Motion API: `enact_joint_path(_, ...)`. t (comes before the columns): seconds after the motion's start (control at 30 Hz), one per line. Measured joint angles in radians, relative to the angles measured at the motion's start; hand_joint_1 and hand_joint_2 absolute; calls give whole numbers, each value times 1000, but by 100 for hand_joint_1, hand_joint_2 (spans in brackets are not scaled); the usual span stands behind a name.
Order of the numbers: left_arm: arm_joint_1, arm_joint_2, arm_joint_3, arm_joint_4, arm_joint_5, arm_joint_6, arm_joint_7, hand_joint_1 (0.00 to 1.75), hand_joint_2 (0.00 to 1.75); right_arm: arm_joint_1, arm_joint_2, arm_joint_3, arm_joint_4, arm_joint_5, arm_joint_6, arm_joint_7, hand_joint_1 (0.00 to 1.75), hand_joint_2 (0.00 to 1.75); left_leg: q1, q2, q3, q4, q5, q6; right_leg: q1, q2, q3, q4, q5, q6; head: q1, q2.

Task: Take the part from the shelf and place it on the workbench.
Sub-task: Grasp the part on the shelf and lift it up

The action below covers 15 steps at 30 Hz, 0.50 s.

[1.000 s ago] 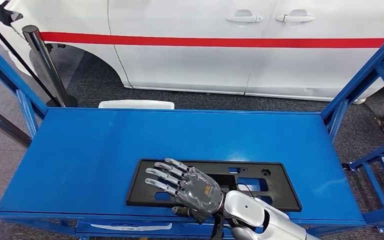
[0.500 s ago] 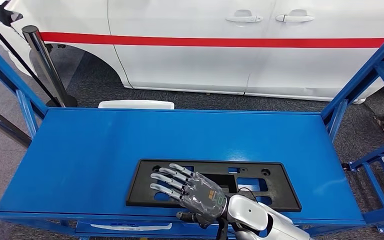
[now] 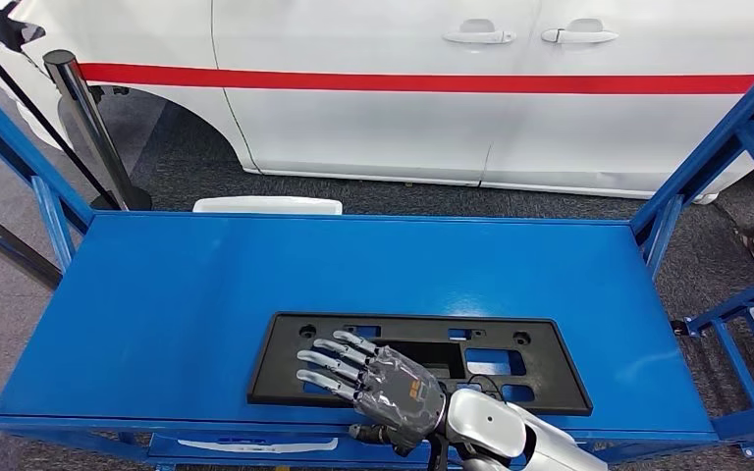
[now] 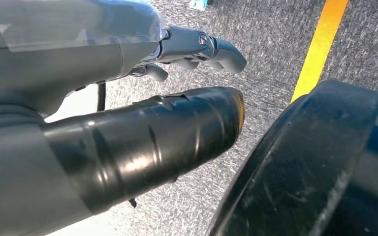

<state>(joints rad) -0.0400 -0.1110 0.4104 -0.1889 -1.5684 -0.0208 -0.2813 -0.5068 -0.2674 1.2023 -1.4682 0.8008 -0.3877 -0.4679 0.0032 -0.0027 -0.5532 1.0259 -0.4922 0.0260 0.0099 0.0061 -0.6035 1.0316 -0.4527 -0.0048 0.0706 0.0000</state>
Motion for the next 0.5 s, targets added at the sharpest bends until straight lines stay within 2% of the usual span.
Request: enact_joint_path(0.5, 2, 0, -13, 0, 0, 6, -3, 0, 0, -2, 0, 4, 59, 73, -49, 94, 0, 175, 0, 0, 0, 0, 0, 0, 0, 0, 0, 0, 0, 0, 0, 0)
